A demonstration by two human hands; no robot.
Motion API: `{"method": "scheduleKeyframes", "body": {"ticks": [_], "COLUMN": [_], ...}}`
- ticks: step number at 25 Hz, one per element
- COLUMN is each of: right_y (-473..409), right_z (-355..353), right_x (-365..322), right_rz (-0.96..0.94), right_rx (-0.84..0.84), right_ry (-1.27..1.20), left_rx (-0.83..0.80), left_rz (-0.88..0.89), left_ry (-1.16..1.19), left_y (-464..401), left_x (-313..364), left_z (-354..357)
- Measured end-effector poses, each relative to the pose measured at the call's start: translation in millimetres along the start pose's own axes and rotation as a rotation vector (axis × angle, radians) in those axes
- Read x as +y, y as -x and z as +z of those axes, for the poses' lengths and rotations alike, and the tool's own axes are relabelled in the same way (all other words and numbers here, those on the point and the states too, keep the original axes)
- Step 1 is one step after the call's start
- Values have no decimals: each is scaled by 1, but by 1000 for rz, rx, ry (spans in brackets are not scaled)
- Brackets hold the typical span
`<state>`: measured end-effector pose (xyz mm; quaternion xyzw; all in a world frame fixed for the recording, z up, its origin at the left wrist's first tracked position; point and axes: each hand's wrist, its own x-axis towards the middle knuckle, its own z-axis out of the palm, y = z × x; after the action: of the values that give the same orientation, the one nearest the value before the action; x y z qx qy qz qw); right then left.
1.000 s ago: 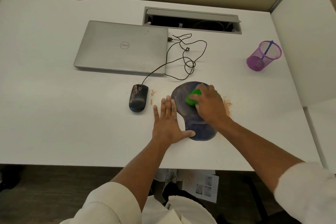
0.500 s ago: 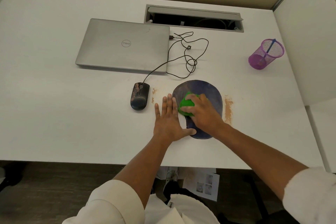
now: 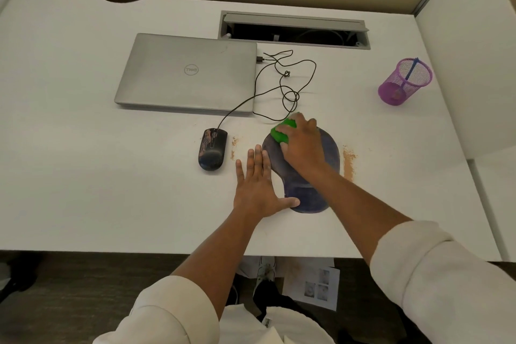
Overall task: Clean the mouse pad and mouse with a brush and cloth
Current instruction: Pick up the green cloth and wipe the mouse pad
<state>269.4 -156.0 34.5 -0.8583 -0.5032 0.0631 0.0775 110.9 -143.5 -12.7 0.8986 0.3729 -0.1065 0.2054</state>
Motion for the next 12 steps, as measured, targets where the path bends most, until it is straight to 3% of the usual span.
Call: {"method": "scheduleKeyframes", "body": {"ticks": [5,9,12], "right_y": [59,67,65], "right_z": [10,10,13], "right_x": [15,24,21], "right_rz": [-170,-143,-159], "right_rx": [-39,-112,-29], "right_ry": [13,15,47], "left_rx": [23,105,196], "left_rz": [19,63,90], "left_ry": [0,-9,-23], "left_y": [1,4,6], "left_x": [-1,-7,-9], "left_z": [2,7,13]}}
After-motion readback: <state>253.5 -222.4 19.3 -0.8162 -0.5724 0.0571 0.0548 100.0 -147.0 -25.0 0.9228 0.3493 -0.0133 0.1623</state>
